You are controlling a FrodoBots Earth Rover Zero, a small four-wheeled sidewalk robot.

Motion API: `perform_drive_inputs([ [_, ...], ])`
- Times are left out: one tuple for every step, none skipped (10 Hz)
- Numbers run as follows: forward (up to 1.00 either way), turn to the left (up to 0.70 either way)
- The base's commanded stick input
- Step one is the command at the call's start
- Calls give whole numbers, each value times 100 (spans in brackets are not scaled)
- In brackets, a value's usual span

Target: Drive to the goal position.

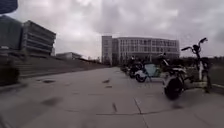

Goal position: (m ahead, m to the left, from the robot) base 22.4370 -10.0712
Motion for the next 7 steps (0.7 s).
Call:
perform_drive_inputs([
  [70,0],
  [70,0],
  [70,0],
  [70,0],
  [70,0],
  [70,0],
  [70,0],
])
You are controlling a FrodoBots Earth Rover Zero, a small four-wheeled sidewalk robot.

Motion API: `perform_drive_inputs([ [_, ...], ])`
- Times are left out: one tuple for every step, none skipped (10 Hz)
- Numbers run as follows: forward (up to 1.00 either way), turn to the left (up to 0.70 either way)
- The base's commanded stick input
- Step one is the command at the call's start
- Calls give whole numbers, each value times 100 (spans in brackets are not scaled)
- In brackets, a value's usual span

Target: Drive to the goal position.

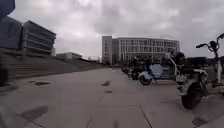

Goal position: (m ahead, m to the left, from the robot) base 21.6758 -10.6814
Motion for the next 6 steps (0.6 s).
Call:
perform_drive_inputs([
  [70,0],
  [70,0],
  [70,0],
  [70,0],
  [70,-31],
  [70,-34],
])
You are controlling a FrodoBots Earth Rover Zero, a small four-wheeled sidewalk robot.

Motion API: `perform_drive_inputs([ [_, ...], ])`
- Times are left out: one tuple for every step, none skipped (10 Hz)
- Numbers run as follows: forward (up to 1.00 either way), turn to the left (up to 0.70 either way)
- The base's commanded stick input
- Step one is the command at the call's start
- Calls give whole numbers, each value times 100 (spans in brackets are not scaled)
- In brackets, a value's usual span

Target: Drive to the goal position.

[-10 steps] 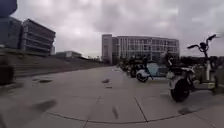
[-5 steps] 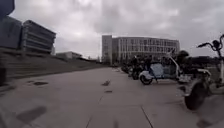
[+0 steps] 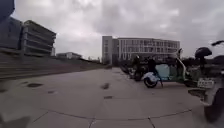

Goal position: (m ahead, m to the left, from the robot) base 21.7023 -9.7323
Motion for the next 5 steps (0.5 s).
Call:
perform_drive_inputs([
  [70,-15],
  [70,0],
  [70,0],
  [70,0],
  [70,0],
])
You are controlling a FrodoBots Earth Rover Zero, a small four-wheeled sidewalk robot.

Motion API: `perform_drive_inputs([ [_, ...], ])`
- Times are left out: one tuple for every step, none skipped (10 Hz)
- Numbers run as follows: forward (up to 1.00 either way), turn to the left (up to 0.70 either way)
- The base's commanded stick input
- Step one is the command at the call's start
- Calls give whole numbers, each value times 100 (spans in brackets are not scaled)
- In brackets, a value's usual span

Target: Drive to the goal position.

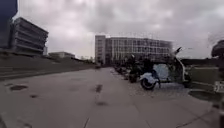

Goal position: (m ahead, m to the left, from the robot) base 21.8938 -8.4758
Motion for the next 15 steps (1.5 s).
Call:
perform_drive_inputs([
  [70,-6],
  [70,-26],
  [70,-34],
  [70,-8],
  [70,0],
  [70,0],
  [70,0],
  [70,0],
  [70,0],
  [70,3],
  [70,9],
  [70,19],
  [70,34],
  [70,35],
  [70,35],
])
